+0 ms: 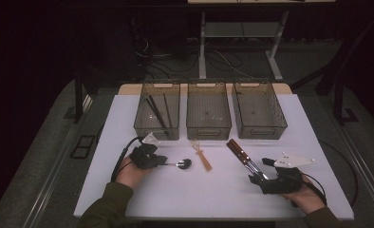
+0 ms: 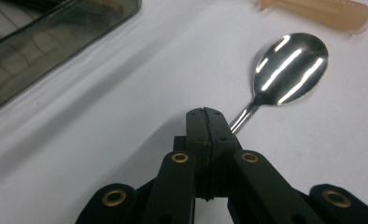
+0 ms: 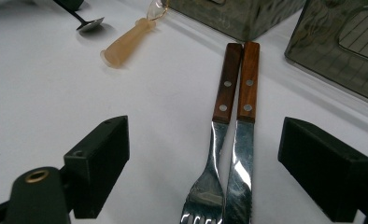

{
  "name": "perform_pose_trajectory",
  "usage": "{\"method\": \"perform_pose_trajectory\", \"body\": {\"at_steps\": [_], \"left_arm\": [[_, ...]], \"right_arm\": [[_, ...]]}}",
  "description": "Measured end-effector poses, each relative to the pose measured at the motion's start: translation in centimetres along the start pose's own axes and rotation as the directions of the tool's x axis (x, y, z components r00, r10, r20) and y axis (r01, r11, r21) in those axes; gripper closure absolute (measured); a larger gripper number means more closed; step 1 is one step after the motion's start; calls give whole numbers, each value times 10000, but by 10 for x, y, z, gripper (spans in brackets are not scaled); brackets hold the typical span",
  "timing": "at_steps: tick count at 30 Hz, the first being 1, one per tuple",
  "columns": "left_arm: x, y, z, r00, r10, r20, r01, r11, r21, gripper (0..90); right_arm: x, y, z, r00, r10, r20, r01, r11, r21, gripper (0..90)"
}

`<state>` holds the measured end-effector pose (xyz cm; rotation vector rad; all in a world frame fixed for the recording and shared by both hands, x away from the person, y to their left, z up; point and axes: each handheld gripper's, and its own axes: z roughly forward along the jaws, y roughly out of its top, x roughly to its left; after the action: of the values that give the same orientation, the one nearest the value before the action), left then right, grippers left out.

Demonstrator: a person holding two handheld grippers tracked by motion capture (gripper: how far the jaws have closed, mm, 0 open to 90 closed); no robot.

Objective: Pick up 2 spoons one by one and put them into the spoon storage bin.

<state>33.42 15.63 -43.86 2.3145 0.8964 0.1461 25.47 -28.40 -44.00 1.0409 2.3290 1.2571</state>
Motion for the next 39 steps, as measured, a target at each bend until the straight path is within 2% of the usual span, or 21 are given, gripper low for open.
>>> {"method": "perform_pose_trajectory", "body": {"at_steps": [7,12,14,16,19,23,26,28,33,34,39], "left_arm": [[-4,-6,-5,9996,-157,240,156,9999,69,899],[-5,-10,-8,9996,-176,226,176,9998,18,896],[-4,-9,-9,9997,-139,216,143,9997,-185,864],[-3,-7,-11,9993,-122,365,145,9979,-632,814],[-5,-2,-12,9978,53,663,38,9908,-1352,712],[-10,7,-6,9944,225,1031,-47,9854,-1702,608],[-13,16,0,9924,494,1131,-282,9830,-1816,564],[-15,22,3,9903,552,1276,-294,9802,-1958,544],[-16,34,12,9860,873,1419,-603,9809,-1848,508],[-17,35,14,9864,818,1425,-541,9806,-1884,509],[-19,32,21,9830,1161,1423,-943,9840,-1511,509]], "right_arm": [[0,0,0,10000,-5,21,5,10000,-6,161],[0,0,0,10000,-11,21,11,10000,18,161],[0,0,0,10000,-37,21,37,10000,-2,161],[0,0,0,10000,-40,27,40,10000,6,161],[0,0,0,10000,-33,37,33,10000,-5,161],[0,1,1,10000,-48,26,48,10000,7,161],[0,1,0,10000,-35,31,35,10000,0,161],[0,0,1,10000,-26,45,25,10000,20,161],[0,0,1,10000,7,49,-8,10000,10,161],[0,0,0,10000,19,51,-19,10000,2,161],[0,0,1,10000,-27,30,27,10000,19,161]]}}
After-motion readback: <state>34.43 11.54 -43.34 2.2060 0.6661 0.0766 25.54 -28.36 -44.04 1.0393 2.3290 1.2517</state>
